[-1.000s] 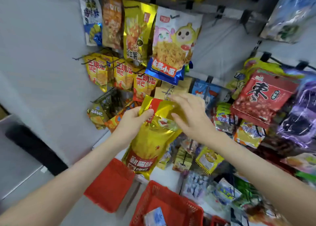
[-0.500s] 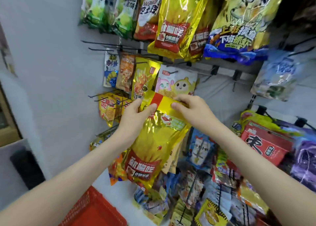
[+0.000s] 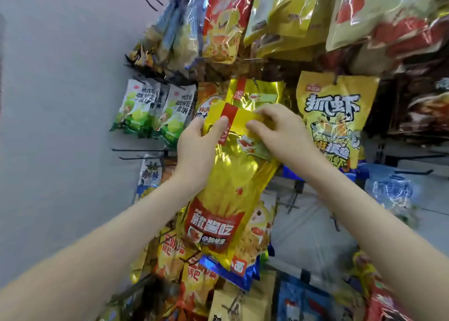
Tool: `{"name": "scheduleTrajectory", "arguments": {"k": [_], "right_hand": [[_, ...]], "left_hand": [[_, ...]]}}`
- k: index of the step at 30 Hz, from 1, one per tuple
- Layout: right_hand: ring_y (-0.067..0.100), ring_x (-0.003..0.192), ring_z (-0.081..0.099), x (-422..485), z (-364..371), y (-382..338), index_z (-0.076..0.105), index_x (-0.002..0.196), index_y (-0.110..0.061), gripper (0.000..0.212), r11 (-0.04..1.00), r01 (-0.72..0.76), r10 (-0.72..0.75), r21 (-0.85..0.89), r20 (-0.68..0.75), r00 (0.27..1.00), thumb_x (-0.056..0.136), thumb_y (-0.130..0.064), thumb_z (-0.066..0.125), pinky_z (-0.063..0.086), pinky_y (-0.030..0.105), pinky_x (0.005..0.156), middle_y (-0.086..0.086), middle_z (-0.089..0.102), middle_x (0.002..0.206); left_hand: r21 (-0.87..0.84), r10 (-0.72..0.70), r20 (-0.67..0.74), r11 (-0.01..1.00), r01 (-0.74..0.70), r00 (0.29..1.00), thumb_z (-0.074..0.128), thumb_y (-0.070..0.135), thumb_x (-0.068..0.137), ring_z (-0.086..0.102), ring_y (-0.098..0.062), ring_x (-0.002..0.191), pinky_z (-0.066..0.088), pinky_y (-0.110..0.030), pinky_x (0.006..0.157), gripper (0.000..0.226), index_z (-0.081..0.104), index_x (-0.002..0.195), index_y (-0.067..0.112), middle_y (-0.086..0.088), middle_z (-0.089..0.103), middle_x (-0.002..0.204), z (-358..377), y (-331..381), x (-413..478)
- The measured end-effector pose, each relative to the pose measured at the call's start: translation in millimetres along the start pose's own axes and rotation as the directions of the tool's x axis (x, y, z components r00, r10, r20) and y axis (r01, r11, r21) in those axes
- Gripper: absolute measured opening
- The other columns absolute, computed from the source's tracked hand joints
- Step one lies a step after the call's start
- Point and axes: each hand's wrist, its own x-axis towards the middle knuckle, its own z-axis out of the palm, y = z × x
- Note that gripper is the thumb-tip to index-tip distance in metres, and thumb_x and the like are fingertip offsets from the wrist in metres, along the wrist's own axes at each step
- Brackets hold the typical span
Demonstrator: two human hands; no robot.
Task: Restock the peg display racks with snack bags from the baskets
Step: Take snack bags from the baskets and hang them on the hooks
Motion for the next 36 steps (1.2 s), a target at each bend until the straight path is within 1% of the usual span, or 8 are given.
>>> {"name": "scheduleTrajectory", "arguments": {"k": [4,9,12,14,18,22,29,36], "right_hand": [[0.009,0.096,0.051,50,10,3,0.065,0.11,-0.016,0.02,0.996,-0.078,0.082,0.036,-0.109,0.991,0.093,-0.026,0.059,0.034,0.02,0.076,-0.006,0.058,0.101],[0.011,0.089,0.054,95,28,22,0.064,0.097,-0.024,0.006,0.965,-0.236,0.256,0.115,-0.206,0.945,0.092,-0.024,0.061,0.039,0.019,0.068,-0.01,0.058,0.089],[0.014,0.094,0.055,114,41,31,0.068,0.104,-0.016,0.016,0.944,-0.312,0.328,0.104,-0.252,0.911,0.089,-0.023,0.064,0.04,0.026,0.079,-0.004,0.059,0.094],[0.013,0.094,0.055,125,44,34,0.069,0.104,-0.014,0.018,0.947,-0.311,0.321,0.081,-0.286,0.903,0.09,-0.023,0.064,0.041,0.026,0.081,-0.005,0.06,0.093],[0.014,0.102,0.055,148,47,42,0.069,0.107,-0.013,0.02,0.948,-0.316,0.307,0.039,-0.373,0.876,0.09,-0.023,0.063,0.042,0.027,0.088,-0.002,0.062,0.102],[0.01,0.095,0.051,162,50,50,0.069,0.106,-0.011,0.02,0.93,-0.368,0.328,-0.022,-0.405,0.853,0.09,-0.022,0.064,0.036,0.022,0.079,-0.002,0.06,0.098],[0.017,0.095,0.055,167,40,53,0.07,0.102,-0.013,0.014,0.888,-0.457,0.446,0.046,-0.327,0.833,0.091,-0.019,0.063,0.041,0.028,0.076,0.002,0.062,0.1],[0.014,0.087,0.053,168,34,57,0.07,0.108,-0.011,0.019,0.858,-0.51,0.472,-0.06,-0.297,0.83,0.093,-0.02,0.061,0.044,0.026,0.071,0.003,0.061,0.105]], "left_hand": [[-0.005,0.068,0.125,0.998,-0.068,0.99,0.066,0.045,0.086,0.062,-0.027,0.076,0.05,-0.045,0.074,0.03,0.06,0.078,0.016,-0.007,0.065,0.076,-4,4,63],[0.199,0.063,0.404,0.968,-0.155,0.912,0.07,0.053,0.079,0.062,-0.014,0.102,0.051,-0.041,0.091,0.054,0.047,0.121,0.028,0.006,0.063,0.109,-12,-7,135],[0.281,0.067,0.498,0.931,-0.234,0.865,0.061,0.053,0.087,0.053,-0.006,0.086,0.048,-0.023,0.079,0.066,0.024,0.141,0.044,0.013,0.049,0.092,-9,-10,155],[0.252,0.094,0.521,0.932,-0.258,0.849,0.056,0.047,0.093,0.05,0.002,0.078,0.047,-0.015,0.068,0.058,0.026,0.141,0.045,0.016,0.05,0.092,-4,-10,166],[0.19,0.096,0.525,0.956,-0.226,0.846,0.053,0.043,0.095,0.055,-0.016,0.115,0.051,-0.034,0.092,0.044,0.043,0.138,0.04,0.003,0.053,0.134,11,-15,193],[0.162,0.004,0.551,0.981,-0.111,0.835,0.052,0.045,0.095,0.064,-0.023,0.098,0.054,-0.034,0.078,0.038,0.049,0.133,0.04,-0.003,0.062,0.121,26,-25,211],[0.048,-0.014,0.591,0.999,-0.018,0.807,0.059,0.038,0.092,0.069,-0.019,0.091,0.056,-0.042,0.086,0.035,0.055,0.128,0.04,0.001,0.068,0.109,31,-50,221],[0.118,-0.005,0.615,0.989,-0.085,0.789,0.06,0.035,0.092,0.061,-0.022,0.11,0.05,-0.04,0.095,0.032,0.059,0.125,0.036,-0.002,0.064,0.121,37,-53,221]]}}
